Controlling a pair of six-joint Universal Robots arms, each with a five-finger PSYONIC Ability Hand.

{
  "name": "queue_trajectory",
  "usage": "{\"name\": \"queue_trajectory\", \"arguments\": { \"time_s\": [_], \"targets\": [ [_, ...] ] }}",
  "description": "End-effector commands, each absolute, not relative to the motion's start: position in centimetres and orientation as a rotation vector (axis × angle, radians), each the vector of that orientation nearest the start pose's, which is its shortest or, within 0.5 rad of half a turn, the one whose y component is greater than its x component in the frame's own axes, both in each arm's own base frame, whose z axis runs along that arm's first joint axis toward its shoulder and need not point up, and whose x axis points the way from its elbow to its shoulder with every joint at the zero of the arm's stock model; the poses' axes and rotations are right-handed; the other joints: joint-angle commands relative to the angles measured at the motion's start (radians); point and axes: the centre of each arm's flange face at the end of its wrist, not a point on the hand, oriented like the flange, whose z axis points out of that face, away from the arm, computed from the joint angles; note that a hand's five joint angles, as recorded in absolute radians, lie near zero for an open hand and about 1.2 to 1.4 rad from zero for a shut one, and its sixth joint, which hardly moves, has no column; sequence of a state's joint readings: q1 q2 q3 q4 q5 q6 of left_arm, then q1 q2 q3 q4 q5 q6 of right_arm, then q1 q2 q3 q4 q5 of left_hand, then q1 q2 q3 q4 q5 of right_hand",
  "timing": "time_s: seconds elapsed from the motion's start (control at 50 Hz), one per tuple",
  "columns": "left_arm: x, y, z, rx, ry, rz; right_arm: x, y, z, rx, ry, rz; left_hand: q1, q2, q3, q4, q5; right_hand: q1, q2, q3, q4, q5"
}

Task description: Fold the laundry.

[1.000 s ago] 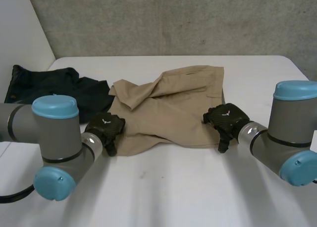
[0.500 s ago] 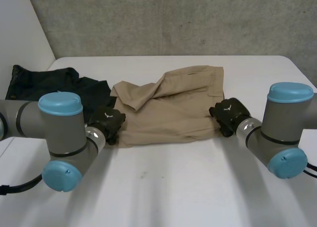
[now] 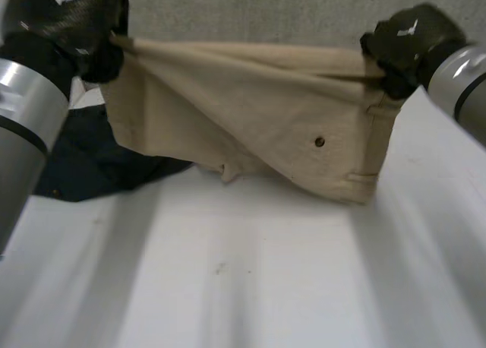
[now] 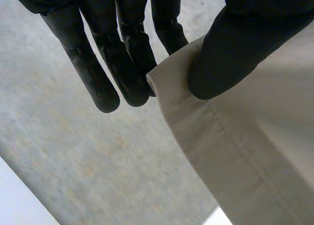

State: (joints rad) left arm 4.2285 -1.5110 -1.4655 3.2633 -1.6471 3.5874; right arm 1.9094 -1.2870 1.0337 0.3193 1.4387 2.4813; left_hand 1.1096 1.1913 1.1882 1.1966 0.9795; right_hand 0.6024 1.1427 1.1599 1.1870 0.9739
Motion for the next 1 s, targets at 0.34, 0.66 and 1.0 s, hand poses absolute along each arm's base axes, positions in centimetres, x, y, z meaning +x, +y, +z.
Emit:
{"name": "queue_trajectory", "arguments": {
  "time_s": [0.34,0.66,1.0],
  "targets": [
    [-31.2,-33.0,28.5,0.814,1.759,-2.437,29.2,-38.4,30.0,-1.175,1.864,-2.431,0.287,0.205,0.208,0.200,0.242,0.794,0.254,0.236,0.209,0.248],
    [-29.9,-32.8,39.8,0.465,1.037,-2.928,29.0,-39.0,39.6,-0.720,1.269,-2.924,0.287,0.205,0.208,0.200,0.242,0.794,0.254,0.236,0.209,0.248],
    [-31.7,-29.0,18.2,0.994,2.062,-2.243,29.9,-39.6,17.7,-1.276,2.091,-2.102,0.287,0.205,0.208,0.200,0.242,0.794,0.254,0.236,0.209,0.248]
  ]
}}
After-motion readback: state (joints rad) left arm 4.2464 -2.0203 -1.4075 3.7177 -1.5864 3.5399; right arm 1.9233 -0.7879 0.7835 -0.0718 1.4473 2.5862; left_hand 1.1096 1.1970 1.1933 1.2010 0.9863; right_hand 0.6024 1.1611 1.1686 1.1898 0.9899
